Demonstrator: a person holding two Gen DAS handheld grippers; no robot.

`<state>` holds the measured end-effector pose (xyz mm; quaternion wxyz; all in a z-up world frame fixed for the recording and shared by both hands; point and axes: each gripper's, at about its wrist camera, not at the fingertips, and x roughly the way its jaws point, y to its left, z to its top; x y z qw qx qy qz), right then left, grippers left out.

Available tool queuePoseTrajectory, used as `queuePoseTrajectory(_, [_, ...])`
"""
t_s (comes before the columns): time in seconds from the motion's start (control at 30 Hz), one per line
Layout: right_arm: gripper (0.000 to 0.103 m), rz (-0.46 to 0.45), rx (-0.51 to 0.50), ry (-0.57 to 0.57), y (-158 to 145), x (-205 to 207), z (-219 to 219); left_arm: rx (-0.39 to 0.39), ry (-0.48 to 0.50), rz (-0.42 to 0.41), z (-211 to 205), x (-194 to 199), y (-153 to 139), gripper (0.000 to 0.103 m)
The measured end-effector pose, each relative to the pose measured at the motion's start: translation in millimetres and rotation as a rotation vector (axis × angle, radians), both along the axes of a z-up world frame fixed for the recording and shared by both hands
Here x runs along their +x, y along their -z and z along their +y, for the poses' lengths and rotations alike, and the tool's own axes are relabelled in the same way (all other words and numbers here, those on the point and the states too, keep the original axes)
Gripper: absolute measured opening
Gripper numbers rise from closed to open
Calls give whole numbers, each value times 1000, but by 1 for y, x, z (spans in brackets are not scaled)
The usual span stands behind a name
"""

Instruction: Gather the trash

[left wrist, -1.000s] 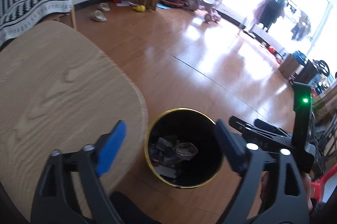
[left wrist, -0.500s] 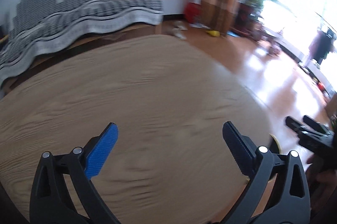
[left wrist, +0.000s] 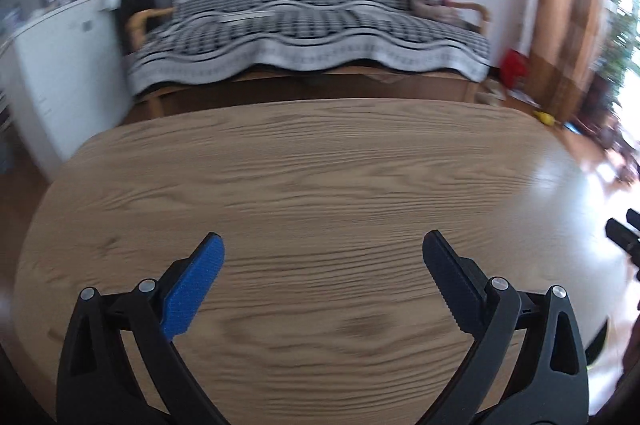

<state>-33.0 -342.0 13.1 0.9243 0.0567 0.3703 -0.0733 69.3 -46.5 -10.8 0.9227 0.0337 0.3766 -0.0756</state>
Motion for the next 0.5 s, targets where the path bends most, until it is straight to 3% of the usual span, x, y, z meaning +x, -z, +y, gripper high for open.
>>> queuePoseTrajectory(0.27, [96,32,-31,-149,7,48,93,32,-166,5,99,0,15,96])
queuePoseTrajectory(0.5, [96,50,-62,-162,17,57,111,13,-187,17,121,8,20,96])
